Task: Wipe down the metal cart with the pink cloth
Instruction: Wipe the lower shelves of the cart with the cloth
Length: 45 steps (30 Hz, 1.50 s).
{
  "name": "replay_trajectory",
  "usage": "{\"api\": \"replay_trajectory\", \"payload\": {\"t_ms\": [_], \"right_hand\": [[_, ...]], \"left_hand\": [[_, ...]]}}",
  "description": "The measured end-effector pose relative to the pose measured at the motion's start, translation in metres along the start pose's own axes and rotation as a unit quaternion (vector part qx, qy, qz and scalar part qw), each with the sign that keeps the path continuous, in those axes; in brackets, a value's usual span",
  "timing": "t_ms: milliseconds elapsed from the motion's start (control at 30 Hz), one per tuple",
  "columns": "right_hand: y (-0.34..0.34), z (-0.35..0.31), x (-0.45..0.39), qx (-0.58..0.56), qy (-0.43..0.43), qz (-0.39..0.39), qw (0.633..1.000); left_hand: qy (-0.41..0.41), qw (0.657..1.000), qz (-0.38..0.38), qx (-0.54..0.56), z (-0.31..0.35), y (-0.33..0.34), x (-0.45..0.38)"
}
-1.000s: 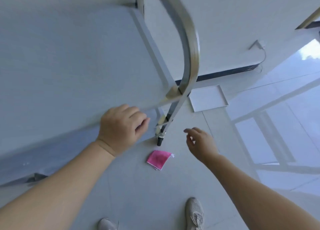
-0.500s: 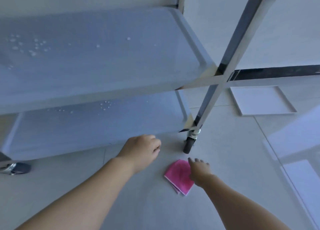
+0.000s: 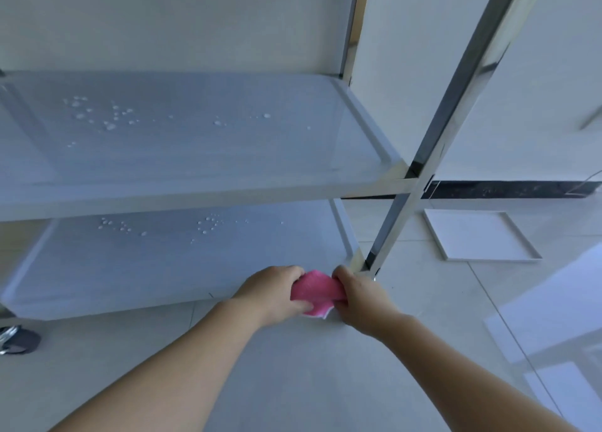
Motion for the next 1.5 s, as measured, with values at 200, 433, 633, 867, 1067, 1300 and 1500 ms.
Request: {"api": "replay_trajectory", "payload": {"t_ms": [200,433,633,867,1067,1300,1500], "right_hand": [[-0.084,-0.073,0.018,-0.04,-0.087,0.023,0.995],[-0.207,-0.15,0.031,0.029,-0.22,0.144,0.964],[-0.267,-0.14,-0.019,0.222,-0.131,0.244,0.935],[-0.191,-0.09,-0.057,0.183,0.049,0.075,0.979],[-0.177,-0.082,-0.075,0.173,0.118,0.018,0.978],[-0.173,-0.093,-0.085,0.193,0.118,-0.01,0.974],[-0.15,-0.141,-0.094,0.264,0.01,-0.038,0.964]], "left_hand": [[0.07,0.986,0.08,0.128,0.036,-0.075,0.022],[0.129,0.969,0.118,0.176,0.082,-0.185,0.053],[0.069,0.959,0.192,0.199,0.086,-0.22,0.036],[0.031,0.96,0.267,-0.083,0.061,-0.205,0.042],[0.052,0.956,0.272,-0.093,0.025,-0.198,0.062],[0.061,0.955,0.273,-0.096,-0.011,-0.214,0.073],[0.111,0.965,0.223,-0.077,-0.021,-0.224,0.065]]}}
Point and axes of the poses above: each hand's wrist, its own x-axis away from the middle knuckle, its own y-axis out of the palm, z = x × y, the point moved 7 cm from there along -x, towards the middle knuckle, and after that the axes turned 3 degrees about y, right-handed, at the moved point
